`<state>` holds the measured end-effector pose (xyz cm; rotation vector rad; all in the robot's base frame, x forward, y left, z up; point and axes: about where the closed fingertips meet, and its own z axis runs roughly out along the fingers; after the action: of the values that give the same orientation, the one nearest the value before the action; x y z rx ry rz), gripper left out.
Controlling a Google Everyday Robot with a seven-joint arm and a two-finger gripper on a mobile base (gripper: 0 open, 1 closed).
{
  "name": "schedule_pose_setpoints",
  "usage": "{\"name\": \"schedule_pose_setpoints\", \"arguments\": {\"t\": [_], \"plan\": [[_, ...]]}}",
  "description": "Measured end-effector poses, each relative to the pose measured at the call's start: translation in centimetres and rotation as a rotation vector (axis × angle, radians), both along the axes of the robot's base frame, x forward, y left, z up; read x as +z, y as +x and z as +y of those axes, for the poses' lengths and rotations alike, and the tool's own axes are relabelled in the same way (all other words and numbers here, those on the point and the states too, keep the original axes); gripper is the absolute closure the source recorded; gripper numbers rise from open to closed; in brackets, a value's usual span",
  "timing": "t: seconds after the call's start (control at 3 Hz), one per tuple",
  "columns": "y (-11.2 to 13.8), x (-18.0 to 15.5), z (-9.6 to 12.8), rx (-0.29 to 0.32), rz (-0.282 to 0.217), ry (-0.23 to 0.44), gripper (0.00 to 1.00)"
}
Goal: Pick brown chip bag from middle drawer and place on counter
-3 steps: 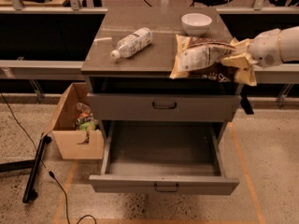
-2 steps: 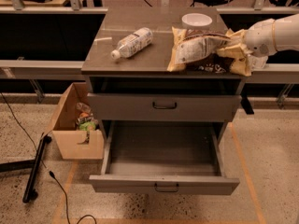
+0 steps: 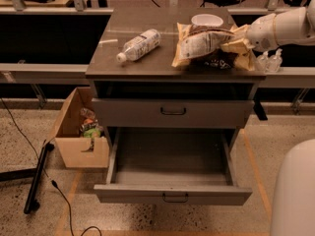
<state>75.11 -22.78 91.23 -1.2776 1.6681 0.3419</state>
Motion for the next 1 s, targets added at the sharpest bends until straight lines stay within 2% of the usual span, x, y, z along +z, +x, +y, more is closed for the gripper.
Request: {"name": "schedule_pose_setpoints", "arguments": {"t": [0.33,1.0], "plan": [[1.4,-0.1,-0.1,-0.014,-0.008,0.006,0.6],[1.1,2.1,-2.1,-0.065,-0.036,0.017,0.14]]}}
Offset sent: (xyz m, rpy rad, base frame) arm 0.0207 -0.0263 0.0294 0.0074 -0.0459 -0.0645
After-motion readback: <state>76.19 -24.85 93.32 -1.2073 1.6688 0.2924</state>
